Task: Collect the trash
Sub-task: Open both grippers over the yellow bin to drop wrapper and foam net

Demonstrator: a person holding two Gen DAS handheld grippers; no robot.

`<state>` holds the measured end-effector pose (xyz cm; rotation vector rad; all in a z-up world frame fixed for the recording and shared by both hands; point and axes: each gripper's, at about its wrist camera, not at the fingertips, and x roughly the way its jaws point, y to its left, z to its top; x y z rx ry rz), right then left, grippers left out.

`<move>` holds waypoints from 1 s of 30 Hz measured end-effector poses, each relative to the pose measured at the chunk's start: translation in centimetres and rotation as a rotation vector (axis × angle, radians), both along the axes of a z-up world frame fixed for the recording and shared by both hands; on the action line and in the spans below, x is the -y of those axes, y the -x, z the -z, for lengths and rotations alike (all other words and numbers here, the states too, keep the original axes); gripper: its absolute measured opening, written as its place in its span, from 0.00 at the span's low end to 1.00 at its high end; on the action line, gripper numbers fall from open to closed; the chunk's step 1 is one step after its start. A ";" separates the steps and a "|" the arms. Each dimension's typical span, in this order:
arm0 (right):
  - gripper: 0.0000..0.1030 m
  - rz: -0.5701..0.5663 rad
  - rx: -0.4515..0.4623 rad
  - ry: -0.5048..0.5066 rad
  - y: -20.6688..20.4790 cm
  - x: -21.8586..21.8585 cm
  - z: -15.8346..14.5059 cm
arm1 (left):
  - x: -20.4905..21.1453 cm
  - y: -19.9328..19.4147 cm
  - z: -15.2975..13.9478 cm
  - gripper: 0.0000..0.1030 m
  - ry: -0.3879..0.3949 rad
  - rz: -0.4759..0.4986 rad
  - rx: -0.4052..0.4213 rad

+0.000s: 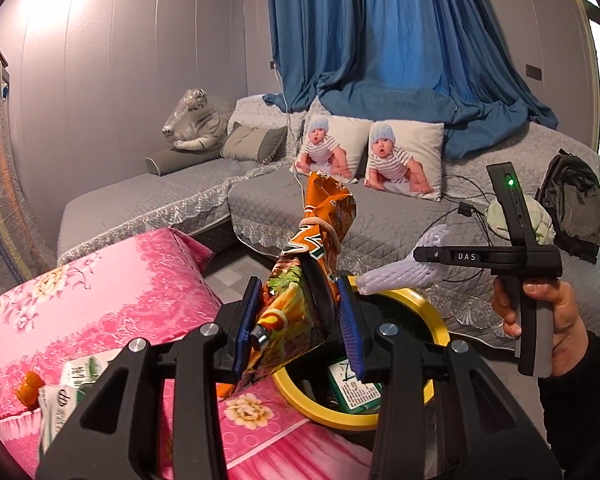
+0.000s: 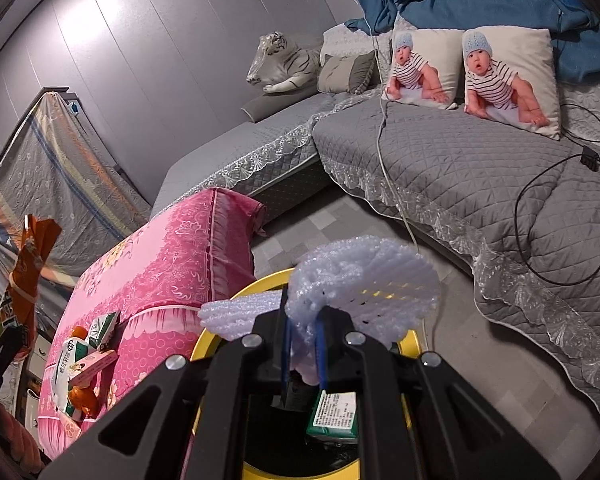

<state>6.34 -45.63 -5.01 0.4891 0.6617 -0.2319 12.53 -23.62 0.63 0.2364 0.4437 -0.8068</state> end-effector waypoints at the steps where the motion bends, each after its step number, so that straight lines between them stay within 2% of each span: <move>1: 0.09 0.006 -0.007 0.008 -0.1 0.0 0.2 | 0.4 -0.2 0.4 0.35 -0.005 0.003 -0.009; 10: 0.09 0.017 -0.091 0.053 -1.4 -0.6 3.0 | 5.1 -2.9 4.0 0.35 -0.063 0.037 -0.104; 17: 0.11 0.002 -0.136 0.074 -2.5 -0.9 3.7 | 8.1 -5.9 5.9 0.36 -0.077 0.023 -0.179; 18: 0.11 0.001 -0.146 0.076 -2.6 -0.9 3.8 | 8.4 -6.2 6.1 0.41 -0.075 0.016 -0.190; 19: 0.16 0.000 -0.153 0.081 -2.7 -0.8 3.9 | 8.5 -6.5 6.2 0.49 -0.069 0.005 -0.200; 20: 0.24 0.007 -0.160 0.085 -2.7 -0.8 3.9 | 8.6 -6.7 6.2 0.54 -0.063 -0.003 -0.210; 21: 0.29 0.012 -0.163 0.081 -2.7 -0.6 4.0 | 8.6 -7.0 6.4 0.65 -0.053 -0.012 -0.222; 22: 0.42 0.015 -0.162 0.071 -2.7 -0.5 4.0 | 8.5 -7.1 6.5 0.69 -0.046 -0.021 -0.222; 23: 0.48 0.020 -0.161 0.061 -2.6 -0.2 4.1 | 8.3 -7.2 6.5 0.70 -0.045 -0.025 -0.219; 24: 0.49 0.027 -0.162 0.056 -2.5 -0.1 4.2 | 8.3 -7.2 6.7 0.73 -0.050 -0.029 -0.215; 25: 0.50 0.035 -0.164 0.052 -2.4 0.1 4.2 | 8.1 -7.3 6.8 0.83 -0.049 -0.036 -0.214; 26: 0.51 0.041 -0.164 0.049 -2.2 0.2 4.2 | 7.7 -7.4 6.8 0.87 -0.037 -0.052 -0.215; 30: 0.56 0.063 -0.150 0.015 -1.4 0.9 4.1 | 5.7 -8.0 6.4 0.91 0.012 -0.094 -0.233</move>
